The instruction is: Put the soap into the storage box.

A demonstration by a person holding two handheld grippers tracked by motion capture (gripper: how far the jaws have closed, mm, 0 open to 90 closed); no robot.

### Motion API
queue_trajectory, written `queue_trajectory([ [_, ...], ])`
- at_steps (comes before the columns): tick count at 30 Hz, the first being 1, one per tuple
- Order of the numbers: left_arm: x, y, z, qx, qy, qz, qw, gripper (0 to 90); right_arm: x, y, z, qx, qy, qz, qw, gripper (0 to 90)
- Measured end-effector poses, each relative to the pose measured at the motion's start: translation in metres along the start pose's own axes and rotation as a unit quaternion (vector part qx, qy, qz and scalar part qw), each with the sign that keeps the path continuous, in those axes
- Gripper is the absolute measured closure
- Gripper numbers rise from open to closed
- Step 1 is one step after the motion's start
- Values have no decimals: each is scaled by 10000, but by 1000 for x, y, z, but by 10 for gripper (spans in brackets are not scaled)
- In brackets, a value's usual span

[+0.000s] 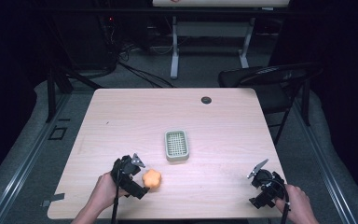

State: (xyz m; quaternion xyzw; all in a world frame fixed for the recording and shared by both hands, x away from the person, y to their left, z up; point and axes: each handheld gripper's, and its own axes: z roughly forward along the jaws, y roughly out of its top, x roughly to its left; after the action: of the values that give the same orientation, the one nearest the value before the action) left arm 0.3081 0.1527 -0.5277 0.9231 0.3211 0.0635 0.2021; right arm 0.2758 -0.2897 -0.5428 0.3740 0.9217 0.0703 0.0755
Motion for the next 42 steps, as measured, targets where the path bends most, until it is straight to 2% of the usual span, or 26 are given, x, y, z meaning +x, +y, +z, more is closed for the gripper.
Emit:
queue_trajectory([
  [1,0,2,1,-1,-25,22,10000,0,-1,1,-1,108,-12,-77,9999,155],
  [5,-3,8,6,22,-92,94,9999,0,-1,1,0,107,4,-67,9999,155],
  [6,-4,11,10,37,-125,121,9998,0,1,0,1,3,-21,50,10000,155],
  [7,-4,11,10,37,-125,121,9998,0,1,0,1,3,-21,50,10000,155],
  [10,-5,15,14,73,-133,170,9997,0,-1,1,0,117,4,-61,9999,155],
  [22,-6,21,25,189,-214,210,9994,0,-1,0,-1,105,0,-63,9999,155],
  [30,-9,26,30,248,-219,317,9989,5,-1,0,-1,107,9,-64,9999,155],
  [42,-7,25,34,267,-217,303,9989,119,0,0,0,49,12,-30,10000,155],
])
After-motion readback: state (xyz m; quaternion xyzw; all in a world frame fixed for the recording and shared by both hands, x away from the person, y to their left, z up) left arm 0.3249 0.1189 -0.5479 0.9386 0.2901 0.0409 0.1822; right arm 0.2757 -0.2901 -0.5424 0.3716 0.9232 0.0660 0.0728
